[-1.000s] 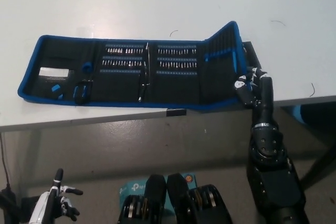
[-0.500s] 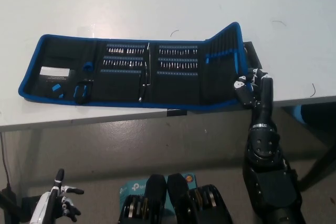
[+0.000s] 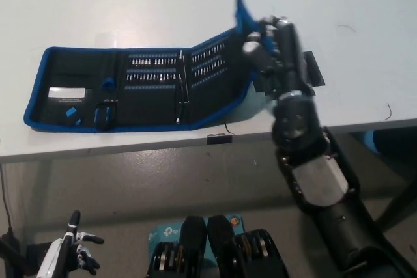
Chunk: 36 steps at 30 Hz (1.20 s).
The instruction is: The robot uses its right hand to lift an edge of the toolkit kept in middle of the desk and make one fold in it
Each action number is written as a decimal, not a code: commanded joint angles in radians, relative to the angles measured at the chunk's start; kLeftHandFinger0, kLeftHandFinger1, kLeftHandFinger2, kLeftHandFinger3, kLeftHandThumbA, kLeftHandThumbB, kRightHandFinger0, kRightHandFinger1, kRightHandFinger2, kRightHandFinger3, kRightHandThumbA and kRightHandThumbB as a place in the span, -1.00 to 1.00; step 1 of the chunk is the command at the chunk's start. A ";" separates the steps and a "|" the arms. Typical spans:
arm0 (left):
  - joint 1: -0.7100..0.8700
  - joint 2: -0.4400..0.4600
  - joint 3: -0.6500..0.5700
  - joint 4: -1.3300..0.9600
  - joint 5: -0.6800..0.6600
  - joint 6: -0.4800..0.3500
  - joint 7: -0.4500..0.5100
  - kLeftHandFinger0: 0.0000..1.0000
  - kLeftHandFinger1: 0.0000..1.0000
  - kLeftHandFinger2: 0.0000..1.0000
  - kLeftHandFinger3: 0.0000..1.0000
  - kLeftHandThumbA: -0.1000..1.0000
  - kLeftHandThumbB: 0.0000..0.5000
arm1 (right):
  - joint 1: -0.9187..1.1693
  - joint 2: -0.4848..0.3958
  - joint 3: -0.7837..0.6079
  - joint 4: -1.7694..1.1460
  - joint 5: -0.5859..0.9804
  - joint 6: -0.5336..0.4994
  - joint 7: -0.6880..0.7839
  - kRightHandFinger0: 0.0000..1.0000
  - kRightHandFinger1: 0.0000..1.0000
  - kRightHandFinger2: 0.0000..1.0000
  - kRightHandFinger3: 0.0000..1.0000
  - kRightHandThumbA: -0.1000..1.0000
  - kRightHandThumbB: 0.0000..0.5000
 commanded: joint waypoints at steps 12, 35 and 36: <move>-0.053 0.044 -0.023 -0.031 0.011 0.003 -0.020 -0.33 -0.44 -0.75 -0.17 1.00 0.89 | 0.053 -0.133 0.475 -0.027 -0.349 0.050 0.219 -1.00 -1.00 -0.96 -0.06 -1.00 -0.18; -0.032 0.037 -0.022 -0.036 -0.008 -0.002 -0.016 -0.31 -0.43 -0.79 -0.22 1.00 0.73 | 0.092 -0.166 0.518 -0.072 -0.344 0.119 0.506 1.00 1.00 1.00 1.00 0.56 0.78; -0.032 0.036 -0.021 -0.035 -0.008 -0.006 -0.015 -0.31 -0.44 -0.80 -0.24 1.00 0.76 | 0.089 -0.167 0.509 -0.089 -0.334 0.131 0.521 1.00 1.00 1.00 1.00 0.60 0.76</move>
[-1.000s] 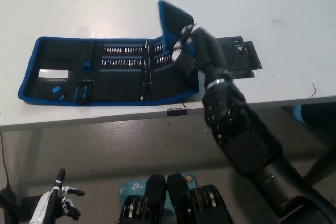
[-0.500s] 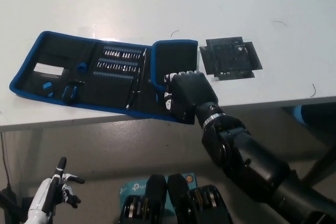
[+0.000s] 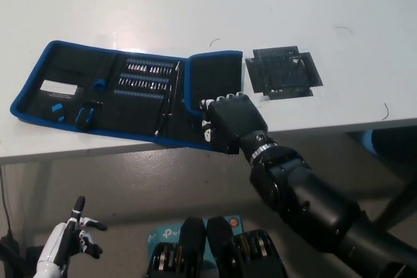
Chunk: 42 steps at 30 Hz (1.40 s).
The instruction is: The robot uses its right hand to lift an edge of the toolkit kept in middle of the desk and make one fold in it
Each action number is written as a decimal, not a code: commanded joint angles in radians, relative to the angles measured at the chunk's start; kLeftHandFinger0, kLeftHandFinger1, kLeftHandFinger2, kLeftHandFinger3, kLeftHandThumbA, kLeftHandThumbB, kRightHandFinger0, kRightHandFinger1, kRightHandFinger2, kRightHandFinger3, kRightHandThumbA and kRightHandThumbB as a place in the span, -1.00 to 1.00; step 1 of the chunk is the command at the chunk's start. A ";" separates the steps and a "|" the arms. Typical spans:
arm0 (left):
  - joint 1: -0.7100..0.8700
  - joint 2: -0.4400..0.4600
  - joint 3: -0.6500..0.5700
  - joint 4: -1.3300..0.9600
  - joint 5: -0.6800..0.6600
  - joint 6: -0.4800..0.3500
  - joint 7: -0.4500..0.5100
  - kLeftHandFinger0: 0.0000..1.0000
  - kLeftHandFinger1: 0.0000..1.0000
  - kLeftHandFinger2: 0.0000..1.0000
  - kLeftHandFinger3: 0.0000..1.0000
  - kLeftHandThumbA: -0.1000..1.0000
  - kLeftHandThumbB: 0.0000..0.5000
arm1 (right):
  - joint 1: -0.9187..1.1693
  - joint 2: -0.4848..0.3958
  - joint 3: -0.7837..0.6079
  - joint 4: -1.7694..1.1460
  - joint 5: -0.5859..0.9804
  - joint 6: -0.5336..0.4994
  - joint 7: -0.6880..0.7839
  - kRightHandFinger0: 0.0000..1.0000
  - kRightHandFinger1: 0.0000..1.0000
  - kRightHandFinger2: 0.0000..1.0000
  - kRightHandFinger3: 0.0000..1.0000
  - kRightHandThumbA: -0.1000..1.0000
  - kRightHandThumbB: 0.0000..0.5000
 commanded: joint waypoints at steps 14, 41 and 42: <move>0.020 -0.003 0.020 -0.028 -0.009 -0.016 0.015 -0.42 -0.47 -0.79 -0.26 1.00 0.83 | -0.008 0.018 -0.220 -0.343 0.219 0.222 0.455 1.00 1.00 1.00 1.00 1.00 1.00; 0.026 -0.004 0.047 -0.017 -0.024 -0.022 0.006 -0.44 -0.52 -0.77 -0.22 1.00 0.93 | 0.425 -0.014 -0.953 -0.718 0.713 0.014 0.449 1.00 1.00 1.00 1.00 0.36 -0.08; 0.027 0.002 0.046 -0.016 -0.018 -0.024 0.005 -0.44 -0.50 -0.76 -0.24 1.00 0.93 | 0.450 -0.018 -0.974 -0.687 0.721 -0.033 0.440 1.00 1.00 1.00 1.00 0.38 -0.07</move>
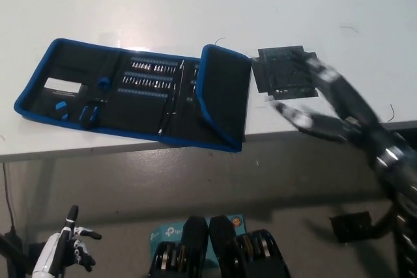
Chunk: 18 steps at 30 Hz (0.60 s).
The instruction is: The robot uses its right hand to lift an edge of the toolkit kept in middle of the desk and make one fold in it
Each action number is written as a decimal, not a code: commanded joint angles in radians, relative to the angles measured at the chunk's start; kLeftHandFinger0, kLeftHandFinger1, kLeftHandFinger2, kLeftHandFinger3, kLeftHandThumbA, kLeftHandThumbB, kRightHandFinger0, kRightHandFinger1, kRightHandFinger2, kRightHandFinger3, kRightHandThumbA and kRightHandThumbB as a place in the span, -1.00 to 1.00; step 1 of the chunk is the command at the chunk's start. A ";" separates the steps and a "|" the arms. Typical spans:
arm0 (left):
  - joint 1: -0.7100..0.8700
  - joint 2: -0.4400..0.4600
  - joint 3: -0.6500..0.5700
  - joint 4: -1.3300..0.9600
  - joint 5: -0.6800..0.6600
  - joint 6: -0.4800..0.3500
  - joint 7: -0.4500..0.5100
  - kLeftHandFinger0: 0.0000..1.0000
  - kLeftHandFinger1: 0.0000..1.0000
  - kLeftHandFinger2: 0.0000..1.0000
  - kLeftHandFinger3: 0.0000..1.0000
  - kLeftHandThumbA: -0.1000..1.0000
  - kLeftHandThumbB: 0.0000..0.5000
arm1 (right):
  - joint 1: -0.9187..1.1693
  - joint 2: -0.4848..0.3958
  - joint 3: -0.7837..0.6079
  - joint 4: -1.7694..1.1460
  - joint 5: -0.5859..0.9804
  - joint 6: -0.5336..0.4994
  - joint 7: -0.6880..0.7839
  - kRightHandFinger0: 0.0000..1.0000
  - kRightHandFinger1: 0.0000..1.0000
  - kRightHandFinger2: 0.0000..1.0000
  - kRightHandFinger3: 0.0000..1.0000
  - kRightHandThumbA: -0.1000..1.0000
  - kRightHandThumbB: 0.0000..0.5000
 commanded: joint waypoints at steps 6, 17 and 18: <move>0.011 0.040 0.024 -0.020 -0.016 -0.026 -0.007 -0.42 -0.46 -0.70 -0.20 1.00 0.96 | 0.161 0.006 -0.183 0.183 0.209 -0.379 -0.097 1.00 1.00 1.00 1.00 0.34 -0.15; 0.003 0.034 0.028 -0.017 -0.010 -0.007 0.006 -0.37 -0.42 -0.68 -0.19 1.00 0.96 | 0.226 0.003 -0.244 0.386 0.161 -0.590 -0.229 0.95 1.00 1.00 1.00 0.26 -0.05; 0.004 0.037 0.024 -0.015 -0.007 -0.018 0.003 -0.37 -0.42 -0.67 -0.18 1.00 0.96 | 0.227 -0.001 -0.246 0.412 0.154 -0.619 -0.241 0.94 1.00 1.00 1.00 0.28 -0.08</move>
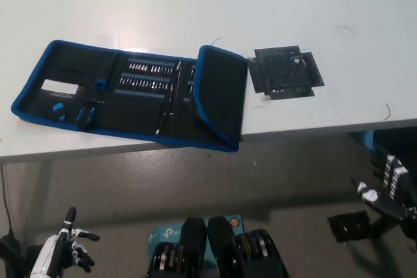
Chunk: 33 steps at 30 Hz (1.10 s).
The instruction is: The robot uses its right hand to lift an edge of the toolkit kept in middle of the desk and make one fold in it
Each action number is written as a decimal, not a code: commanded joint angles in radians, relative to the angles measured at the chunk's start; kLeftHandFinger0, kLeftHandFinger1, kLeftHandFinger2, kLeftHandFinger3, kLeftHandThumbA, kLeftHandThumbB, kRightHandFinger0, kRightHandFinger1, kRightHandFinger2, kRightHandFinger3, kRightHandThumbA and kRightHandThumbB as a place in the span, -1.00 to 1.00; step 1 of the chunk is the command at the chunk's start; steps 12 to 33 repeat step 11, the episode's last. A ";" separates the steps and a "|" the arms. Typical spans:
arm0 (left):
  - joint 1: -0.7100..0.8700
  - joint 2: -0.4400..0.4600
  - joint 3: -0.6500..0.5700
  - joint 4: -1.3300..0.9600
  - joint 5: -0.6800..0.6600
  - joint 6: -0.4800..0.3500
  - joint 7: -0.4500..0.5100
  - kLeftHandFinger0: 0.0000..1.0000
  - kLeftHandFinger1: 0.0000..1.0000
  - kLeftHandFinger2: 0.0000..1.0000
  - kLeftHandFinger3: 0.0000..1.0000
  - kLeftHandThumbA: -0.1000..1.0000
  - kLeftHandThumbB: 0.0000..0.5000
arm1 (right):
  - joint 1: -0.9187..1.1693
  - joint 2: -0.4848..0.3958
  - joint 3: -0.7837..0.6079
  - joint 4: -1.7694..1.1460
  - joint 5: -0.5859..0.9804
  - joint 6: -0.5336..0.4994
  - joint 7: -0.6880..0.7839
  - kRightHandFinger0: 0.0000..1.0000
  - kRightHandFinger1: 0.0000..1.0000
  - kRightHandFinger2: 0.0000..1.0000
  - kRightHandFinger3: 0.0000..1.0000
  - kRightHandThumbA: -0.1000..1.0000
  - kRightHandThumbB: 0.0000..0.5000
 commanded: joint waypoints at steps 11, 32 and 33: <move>0.004 0.032 0.024 -0.025 -0.003 -0.007 0.012 -0.38 -0.41 -0.66 -0.14 1.00 0.97 | -0.030 -0.003 -0.123 0.239 0.114 -0.395 -0.188 0.65 1.00 1.00 1.00 0.10 -0.11; 0.004 0.032 0.024 -0.025 -0.003 -0.007 0.012 -0.38 -0.41 -0.66 -0.14 1.00 0.97 | -0.030 -0.003 -0.123 0.239 0.114 -0.395 -0.188 0.65 1.00 1.00 1.00 0.10 -0.11; 0.004 0.032 0.024 -0.025 -0.003 -0.007 0.012 -0.38 -0.41 -0.66 -0.14 1.00 0.97 | -0.030 -0.003 -0.123 0.239 0.114 -0.395 -0.188 0.65 1.00 1.00 1.00 0.10 -0.11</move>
